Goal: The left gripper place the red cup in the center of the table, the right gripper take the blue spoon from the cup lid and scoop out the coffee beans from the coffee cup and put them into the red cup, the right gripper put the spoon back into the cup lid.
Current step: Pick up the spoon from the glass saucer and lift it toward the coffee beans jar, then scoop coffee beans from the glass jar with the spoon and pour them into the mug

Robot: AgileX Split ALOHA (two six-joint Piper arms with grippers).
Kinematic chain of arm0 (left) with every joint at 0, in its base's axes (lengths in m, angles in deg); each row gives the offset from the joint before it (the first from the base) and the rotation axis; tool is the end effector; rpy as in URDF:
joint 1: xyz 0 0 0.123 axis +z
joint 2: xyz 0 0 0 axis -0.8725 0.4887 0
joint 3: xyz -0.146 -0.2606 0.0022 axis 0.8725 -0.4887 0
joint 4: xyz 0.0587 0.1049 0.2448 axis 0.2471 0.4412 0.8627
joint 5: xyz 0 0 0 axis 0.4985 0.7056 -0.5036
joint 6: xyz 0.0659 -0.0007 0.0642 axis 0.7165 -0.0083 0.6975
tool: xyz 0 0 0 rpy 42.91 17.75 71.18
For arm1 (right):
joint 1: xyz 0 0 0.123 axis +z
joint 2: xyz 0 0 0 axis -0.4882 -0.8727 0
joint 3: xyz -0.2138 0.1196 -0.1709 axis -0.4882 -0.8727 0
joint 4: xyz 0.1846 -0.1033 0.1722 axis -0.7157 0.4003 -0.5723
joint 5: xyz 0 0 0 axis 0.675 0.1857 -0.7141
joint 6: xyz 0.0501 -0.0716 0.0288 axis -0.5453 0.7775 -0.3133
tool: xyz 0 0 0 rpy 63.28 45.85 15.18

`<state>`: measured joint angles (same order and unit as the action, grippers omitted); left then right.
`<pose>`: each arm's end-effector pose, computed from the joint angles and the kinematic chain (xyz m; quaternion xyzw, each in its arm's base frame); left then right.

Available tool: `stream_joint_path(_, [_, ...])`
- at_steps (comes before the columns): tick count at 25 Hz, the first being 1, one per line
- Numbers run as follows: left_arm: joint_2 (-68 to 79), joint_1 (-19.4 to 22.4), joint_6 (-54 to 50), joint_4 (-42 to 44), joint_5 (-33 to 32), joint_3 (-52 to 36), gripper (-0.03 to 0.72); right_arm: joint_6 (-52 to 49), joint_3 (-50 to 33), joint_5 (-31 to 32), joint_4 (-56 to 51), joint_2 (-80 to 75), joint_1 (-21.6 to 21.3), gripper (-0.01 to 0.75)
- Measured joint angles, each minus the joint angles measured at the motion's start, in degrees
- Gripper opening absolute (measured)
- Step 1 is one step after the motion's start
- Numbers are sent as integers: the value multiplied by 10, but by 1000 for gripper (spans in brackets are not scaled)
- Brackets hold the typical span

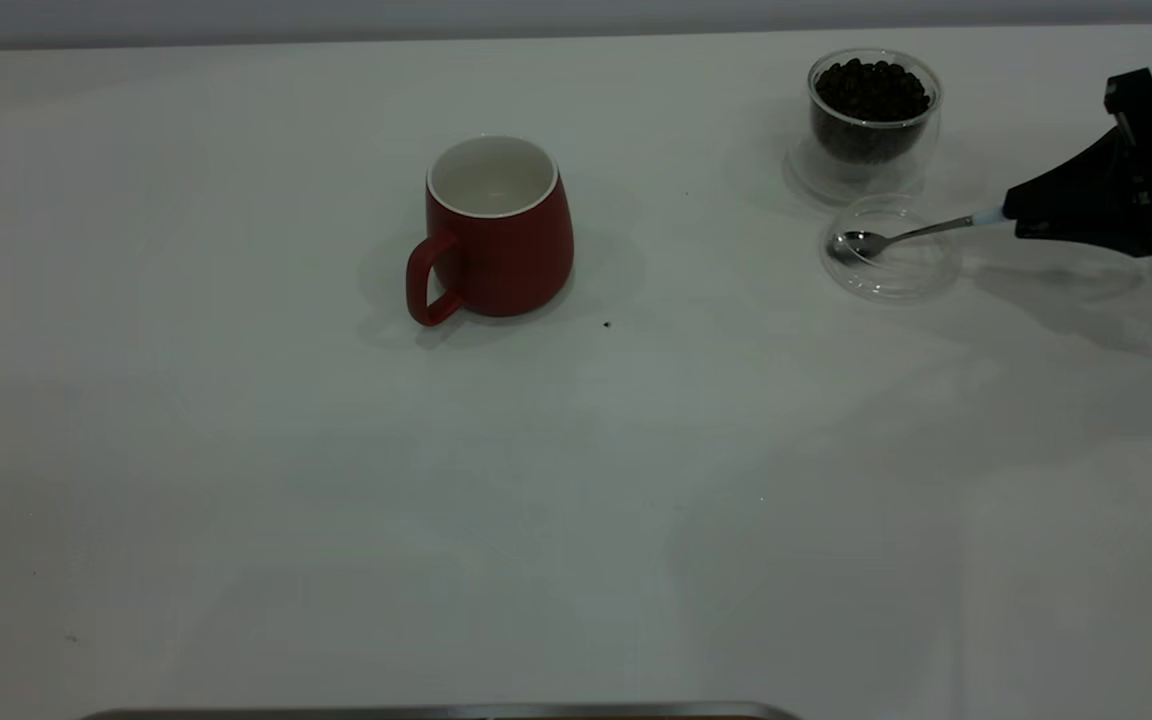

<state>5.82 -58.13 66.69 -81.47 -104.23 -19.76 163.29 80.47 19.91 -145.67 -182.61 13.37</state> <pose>-0.0043 0.0048 0.2770 -0.0513 0.8685 0.0240 0.4925 0.3983 -0.0421 -0.0192 0.1353 0.8953 0.3928 0.1611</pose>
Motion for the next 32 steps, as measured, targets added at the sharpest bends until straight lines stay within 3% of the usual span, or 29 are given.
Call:
stream_joint_path(8, [0, 0, 0, 0, 0, 0, 587, -106, 0, -19, 163, 92, 0, 109])
stream_joint_path(15, [0, 0, 0, 0, 0, 0, 587, -121, 7, 4, 181, 170, 0, 109])
stream_joint_path(25, [0, 0, 0, 0, 0, 0, 587, -183, 168, 4, 139, 123, 13, 109])
stream_joint_path(32, [0, 0, 0, 0, 0, 0, 587, -264, 257, 3, 217, 52, 37, 109])
